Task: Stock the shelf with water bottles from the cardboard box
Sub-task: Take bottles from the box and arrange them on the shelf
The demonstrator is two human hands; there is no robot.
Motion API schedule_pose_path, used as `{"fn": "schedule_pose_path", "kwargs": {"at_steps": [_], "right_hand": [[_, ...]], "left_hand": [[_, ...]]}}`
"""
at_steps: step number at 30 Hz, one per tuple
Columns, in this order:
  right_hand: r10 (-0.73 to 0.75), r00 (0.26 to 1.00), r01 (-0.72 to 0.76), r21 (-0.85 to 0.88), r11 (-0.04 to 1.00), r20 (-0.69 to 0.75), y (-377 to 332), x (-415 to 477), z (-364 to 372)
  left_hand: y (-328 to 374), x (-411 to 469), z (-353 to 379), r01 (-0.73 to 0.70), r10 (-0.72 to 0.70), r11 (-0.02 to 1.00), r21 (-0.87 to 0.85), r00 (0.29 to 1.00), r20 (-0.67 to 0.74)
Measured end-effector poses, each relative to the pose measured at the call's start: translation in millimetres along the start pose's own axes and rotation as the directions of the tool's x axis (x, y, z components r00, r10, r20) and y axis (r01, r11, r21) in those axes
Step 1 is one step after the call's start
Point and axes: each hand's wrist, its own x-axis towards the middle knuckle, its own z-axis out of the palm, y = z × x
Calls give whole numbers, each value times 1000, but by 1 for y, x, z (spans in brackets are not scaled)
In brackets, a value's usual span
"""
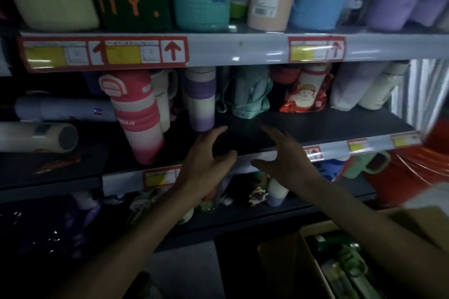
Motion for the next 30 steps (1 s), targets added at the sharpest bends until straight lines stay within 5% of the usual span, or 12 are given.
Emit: {"fn": "schedule_pose_path", "kwargs": {"at_steps": [12, 21, 27, 30], "right_hand": [[333, 933, -289, -267, 919, 137, 107, -149, -89], [579, 769, -470, -373, 800, 272, 197, -248, -103], [533, 762, -306, -522, 796, 368, 225, -299, -95], [562, 680, -298, -522, 799, 471, 231, -312, -90]], "left_hand": [[53, -61, 103, -351, 274, 911, 218, 908, 316], [37, -89, 201, -440, 154, 828, 346, 774, 615], [9, -103, 258, -502, 75, 755, 422, 705, 705], [8, -107, 297, -546, 25, 709, 445, 651, 758]]}}
